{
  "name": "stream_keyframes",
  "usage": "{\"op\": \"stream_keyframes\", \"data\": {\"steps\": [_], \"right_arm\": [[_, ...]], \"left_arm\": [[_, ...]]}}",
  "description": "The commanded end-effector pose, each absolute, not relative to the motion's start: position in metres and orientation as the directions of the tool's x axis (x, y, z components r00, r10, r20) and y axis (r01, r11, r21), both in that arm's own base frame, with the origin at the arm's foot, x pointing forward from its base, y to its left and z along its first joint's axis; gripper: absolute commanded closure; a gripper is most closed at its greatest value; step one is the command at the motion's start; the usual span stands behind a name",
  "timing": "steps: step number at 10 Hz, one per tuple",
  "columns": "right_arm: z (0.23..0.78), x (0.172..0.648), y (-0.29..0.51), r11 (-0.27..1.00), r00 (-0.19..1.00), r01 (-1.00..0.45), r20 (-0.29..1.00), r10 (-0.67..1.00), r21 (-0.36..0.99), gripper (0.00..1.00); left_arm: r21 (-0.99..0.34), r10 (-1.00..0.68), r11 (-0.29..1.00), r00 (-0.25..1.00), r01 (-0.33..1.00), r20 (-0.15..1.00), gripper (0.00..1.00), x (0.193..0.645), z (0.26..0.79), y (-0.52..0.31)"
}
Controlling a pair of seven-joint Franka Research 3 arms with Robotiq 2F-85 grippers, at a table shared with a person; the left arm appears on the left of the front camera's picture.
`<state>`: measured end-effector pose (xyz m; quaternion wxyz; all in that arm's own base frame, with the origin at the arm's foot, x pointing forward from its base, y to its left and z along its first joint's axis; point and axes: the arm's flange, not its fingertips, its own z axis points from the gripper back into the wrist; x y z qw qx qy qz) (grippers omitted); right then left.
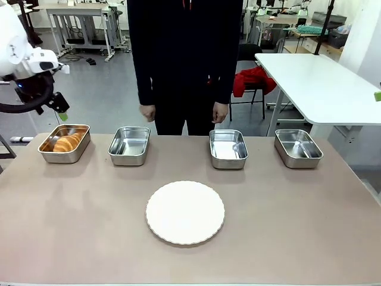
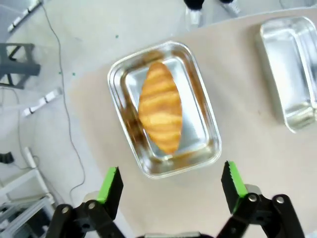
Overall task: Place the bread in the container.
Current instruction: Place the Butter Roll into the Airtight Container indicated by the human.
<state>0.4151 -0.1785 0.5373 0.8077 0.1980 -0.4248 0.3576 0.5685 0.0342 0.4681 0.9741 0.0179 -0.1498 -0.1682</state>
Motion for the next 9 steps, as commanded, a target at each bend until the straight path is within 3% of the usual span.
{"op": "stream_keyframes", "data": {"steps": [1, 5, 7, 9], "right_arm": [[0.539, 0.414, -0.177, 0.664, 0.376, -0.748, 0.833, 0.406, 0.015, 0.00], [0.539, 0.414, -0.177, 0.664, 0.376, -0.748, 0.833, 0.406, 0.015, 0.00], [0.539, 0.414, -0.177, 0.664, 0.376, -0.748, 0.833, 0.406, 0.015, 0.00], [0.539, 0.414, -0.177, 0.664, 0.376, -0.748, 0.833, 0.406, 0.015, 0.00]], "left_arm": [[0.093, -0.335, 0.942, 0.878, 0.323, 0.343, 0.00, 0.501, 0.471, 0.022], [0.118, -0.276, 0.961, 0.866, 0.249, 0.416, 0.00, 0.401, 0.476, 0.005], [0.079, -0.229, 0.973, 0.875, 0.217, 0.427, 0.00, 0.375, 0.463, 0.004], [0.105, -0.339, 0.941, 0.867, 0.323, 0.365, 0.00, 0.376, 0.452, -0.004]]}}
